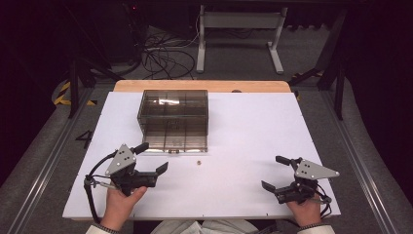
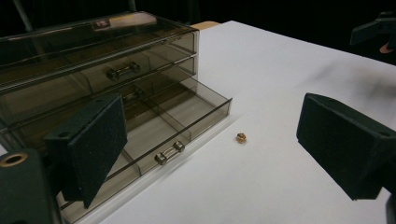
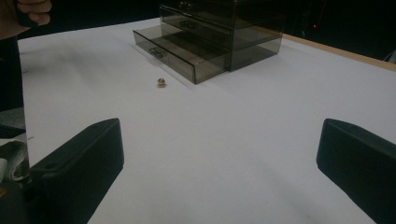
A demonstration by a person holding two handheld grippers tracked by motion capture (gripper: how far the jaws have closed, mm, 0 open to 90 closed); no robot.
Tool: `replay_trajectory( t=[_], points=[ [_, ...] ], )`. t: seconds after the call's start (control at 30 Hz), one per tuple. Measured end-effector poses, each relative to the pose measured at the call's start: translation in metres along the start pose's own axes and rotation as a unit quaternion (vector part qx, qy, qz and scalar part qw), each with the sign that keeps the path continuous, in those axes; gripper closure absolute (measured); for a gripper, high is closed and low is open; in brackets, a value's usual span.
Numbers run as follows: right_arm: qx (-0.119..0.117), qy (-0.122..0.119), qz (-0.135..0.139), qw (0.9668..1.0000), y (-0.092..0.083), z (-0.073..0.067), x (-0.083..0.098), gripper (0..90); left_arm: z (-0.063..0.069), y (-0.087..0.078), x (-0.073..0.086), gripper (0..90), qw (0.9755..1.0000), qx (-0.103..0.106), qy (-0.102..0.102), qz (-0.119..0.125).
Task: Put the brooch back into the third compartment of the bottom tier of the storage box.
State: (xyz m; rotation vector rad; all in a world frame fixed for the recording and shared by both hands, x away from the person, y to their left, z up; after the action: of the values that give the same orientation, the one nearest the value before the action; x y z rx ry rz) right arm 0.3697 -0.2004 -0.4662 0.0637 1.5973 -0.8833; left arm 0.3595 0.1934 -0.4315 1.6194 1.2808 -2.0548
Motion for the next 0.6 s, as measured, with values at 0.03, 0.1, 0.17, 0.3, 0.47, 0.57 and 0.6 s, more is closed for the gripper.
replay_trajectory(
  t=[0.03,0.1,0.17,0.3,0.47,0.57,0.6],
  points=[
    [0.000,0.000,-0.001,1.0000,0.000,0.000,0.000,1.2,0.001,0.003,-0.002,9.4,1.0000,0.000,0.000,-0.001],
    [0.000,0.000,-0.001,1.0000,0.000,0.000,0.000,1.3,0.001,0.004,-0.003,9.4,1.0000,-0.001,0.002,-0.002],
    [0.000,0.000,-0.001,1.0000,0.000,0.000,0.000,1.3,0.002,0.007,-0.004,9.5,1.0000,-0.002,0.004,-0.005],
    [0.000,0.000,-0.003,1.0000,0.001,0.000,0.001,1.3,0.002,0.012,-0.006,9.7,0.9999,-0.002,0.009,-0.010],
    [-0.001,0.000,-0.004,1.0000,0.001,0.001,0.001,1.2,0.005,0.017,-0.009,9.8,0.9998,0.004,0.011,-0.013],
    [-0.001,0.001,-0.004,1.0000,0.001,0.001,0.001,1.3,0.006,0.020,-0.011,9.9,0.9998,0.009,0.012,-0.015],
    [-0.001,0.001,-0.004,1.0000,0.001,0.001,0.001,1.3,0.007,0.021,-0.012,9.9,0.9998,0.009,0.012,-0.014]
  ],
)
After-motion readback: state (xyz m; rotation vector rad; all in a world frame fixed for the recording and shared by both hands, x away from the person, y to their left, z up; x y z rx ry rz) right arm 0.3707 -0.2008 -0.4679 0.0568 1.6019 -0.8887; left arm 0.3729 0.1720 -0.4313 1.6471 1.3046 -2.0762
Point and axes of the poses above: each handheld gripper's, and its own axes: y roughly forward along the jaws, x roughly out of its underside, z roughly to its right, the point moved 7 cm from there along y, roughly forward along the jaws, and after that the axes turned 11 degrees about -z, right-handed, at the moved point
